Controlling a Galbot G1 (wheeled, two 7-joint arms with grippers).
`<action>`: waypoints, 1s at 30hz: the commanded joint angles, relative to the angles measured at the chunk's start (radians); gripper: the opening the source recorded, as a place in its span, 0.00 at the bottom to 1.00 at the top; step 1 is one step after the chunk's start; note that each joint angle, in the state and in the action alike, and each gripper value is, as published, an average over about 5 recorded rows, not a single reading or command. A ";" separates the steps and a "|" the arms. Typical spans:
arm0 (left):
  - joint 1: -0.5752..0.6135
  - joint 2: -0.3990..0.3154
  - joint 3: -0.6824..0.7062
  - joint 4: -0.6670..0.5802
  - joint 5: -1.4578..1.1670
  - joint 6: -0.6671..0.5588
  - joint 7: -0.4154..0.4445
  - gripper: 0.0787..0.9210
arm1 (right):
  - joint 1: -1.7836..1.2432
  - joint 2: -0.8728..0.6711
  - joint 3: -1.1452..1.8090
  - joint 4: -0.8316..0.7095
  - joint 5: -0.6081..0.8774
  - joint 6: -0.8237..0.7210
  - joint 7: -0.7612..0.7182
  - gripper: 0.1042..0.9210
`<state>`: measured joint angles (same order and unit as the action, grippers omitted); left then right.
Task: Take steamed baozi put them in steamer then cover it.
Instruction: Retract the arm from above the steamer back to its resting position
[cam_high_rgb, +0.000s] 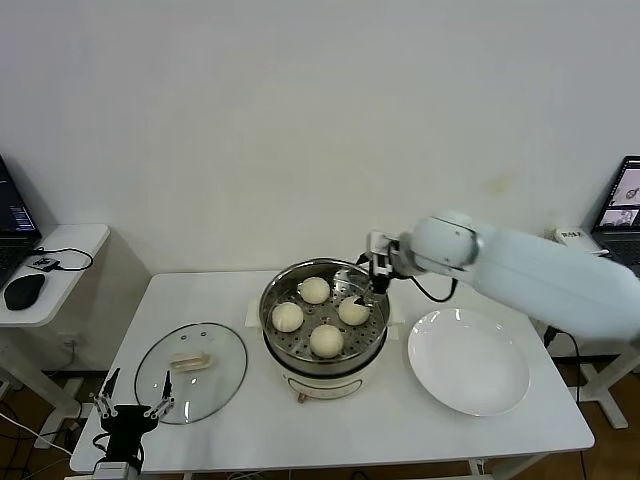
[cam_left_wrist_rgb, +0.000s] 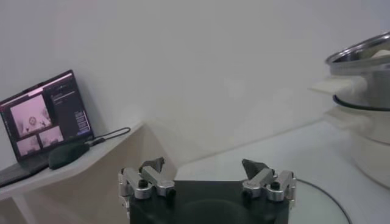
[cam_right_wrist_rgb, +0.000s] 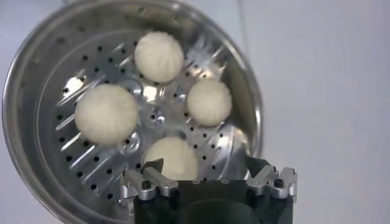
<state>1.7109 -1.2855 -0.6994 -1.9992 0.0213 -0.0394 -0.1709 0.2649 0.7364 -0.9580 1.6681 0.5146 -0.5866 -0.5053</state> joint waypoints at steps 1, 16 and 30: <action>-0.008 -0.001 0.010 0.008 0.003 -0.001 0.000 0.88 | -0.847 -0.241 0.790 0.232 -0.002 0.324 0.436 0.88; -0.049 0.022 0.058 0.075 0.102 -0.018 -0.024 0.88 | -1.723 0.399 1.708 0.236 -0.397 0.804 0.369 0.88; -0.102 0.159 0.005 0.290 1.094 -0.209 -0.038 0.88 | -1.850 0.748 1.920 0.201 -0.469 0.848 0.379 0.88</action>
<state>1.6382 -1.2140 -0.6790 -1.8544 0.4465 -0.1463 -0.1913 -1.3881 1.2183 0.6769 1.8936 0.1294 0.1538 -0.1450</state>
